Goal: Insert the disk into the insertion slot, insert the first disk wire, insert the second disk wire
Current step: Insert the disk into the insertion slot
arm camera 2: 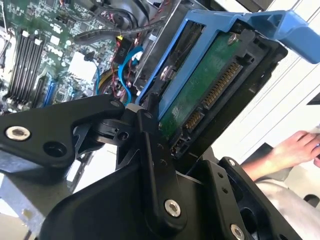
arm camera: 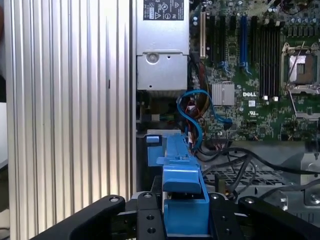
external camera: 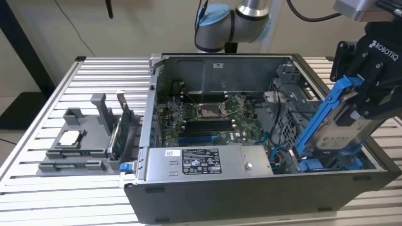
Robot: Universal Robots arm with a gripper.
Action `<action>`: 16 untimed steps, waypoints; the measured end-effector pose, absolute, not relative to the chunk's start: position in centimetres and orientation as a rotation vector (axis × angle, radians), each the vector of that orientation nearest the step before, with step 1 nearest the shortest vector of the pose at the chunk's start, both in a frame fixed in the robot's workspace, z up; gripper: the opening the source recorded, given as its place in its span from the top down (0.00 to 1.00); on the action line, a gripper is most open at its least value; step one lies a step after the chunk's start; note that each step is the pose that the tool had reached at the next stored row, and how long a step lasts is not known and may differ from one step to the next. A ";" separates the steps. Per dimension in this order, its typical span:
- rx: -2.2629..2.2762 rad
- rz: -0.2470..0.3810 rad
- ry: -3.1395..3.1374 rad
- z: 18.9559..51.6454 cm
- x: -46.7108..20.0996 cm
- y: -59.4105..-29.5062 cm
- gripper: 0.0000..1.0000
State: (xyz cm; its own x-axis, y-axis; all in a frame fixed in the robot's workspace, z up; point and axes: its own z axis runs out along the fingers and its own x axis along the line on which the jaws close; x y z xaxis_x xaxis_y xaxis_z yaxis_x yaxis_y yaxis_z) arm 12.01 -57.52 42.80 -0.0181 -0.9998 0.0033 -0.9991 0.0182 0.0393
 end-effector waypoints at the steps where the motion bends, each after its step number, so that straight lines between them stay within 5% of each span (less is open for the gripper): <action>1: 2.180 -0.040 -2.220 42.7 12.1 -57.5 0.67; 16: 2.181 -0.043 -2.221 40.8 12.3 -57.5 0.67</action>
